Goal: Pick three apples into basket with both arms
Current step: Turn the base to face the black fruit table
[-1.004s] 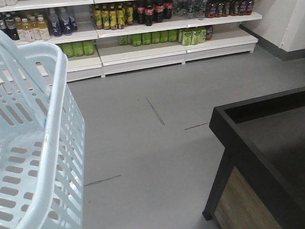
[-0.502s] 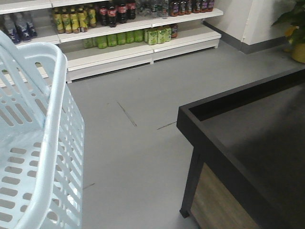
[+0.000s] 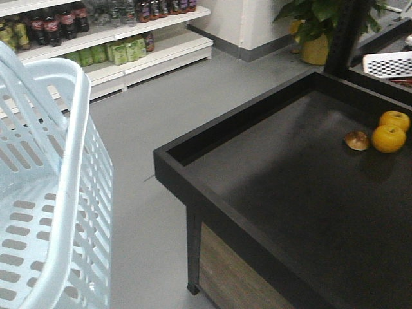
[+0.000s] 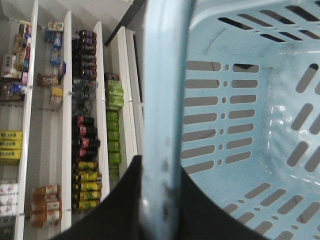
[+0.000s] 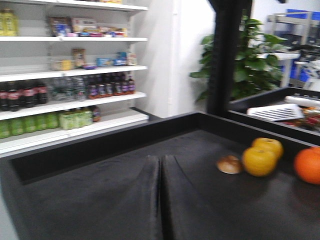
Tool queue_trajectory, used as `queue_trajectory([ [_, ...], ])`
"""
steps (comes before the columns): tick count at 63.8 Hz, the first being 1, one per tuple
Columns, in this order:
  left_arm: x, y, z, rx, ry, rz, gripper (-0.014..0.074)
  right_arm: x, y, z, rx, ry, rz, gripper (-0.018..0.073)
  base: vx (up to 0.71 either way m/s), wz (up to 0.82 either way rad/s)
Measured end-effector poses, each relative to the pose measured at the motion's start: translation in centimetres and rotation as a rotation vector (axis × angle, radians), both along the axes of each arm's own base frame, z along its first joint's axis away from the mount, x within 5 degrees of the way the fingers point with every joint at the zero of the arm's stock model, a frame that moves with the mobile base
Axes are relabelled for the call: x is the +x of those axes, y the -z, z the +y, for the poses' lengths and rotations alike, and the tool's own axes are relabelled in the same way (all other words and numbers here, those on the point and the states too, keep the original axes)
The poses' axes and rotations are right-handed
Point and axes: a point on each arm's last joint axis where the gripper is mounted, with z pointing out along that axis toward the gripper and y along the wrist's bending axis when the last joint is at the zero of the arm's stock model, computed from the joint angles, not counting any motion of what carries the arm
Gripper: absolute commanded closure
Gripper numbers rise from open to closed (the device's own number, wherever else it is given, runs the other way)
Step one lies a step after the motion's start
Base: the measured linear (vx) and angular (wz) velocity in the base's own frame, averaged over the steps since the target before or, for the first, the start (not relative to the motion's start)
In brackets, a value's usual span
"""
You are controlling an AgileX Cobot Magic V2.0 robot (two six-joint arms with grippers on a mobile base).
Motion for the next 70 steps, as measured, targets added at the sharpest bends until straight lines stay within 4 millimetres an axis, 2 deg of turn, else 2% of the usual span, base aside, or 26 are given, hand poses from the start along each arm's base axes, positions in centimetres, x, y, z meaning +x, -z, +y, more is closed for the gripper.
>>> queue_trajectory([
  [37,0.08,0.04,-0.09,0.002,0.001,0.003,0.0604,0.0,0.07,0.0,0.0,0.0,0.008,0.0568,0.07,-0.49],
  [70,0.08,0.04,-0.09,0.002,0.001,0.003,0.0604,0.0,0.08,0.0,0.0,0.0,0.009,0.0568,0.06,-0.3],
])
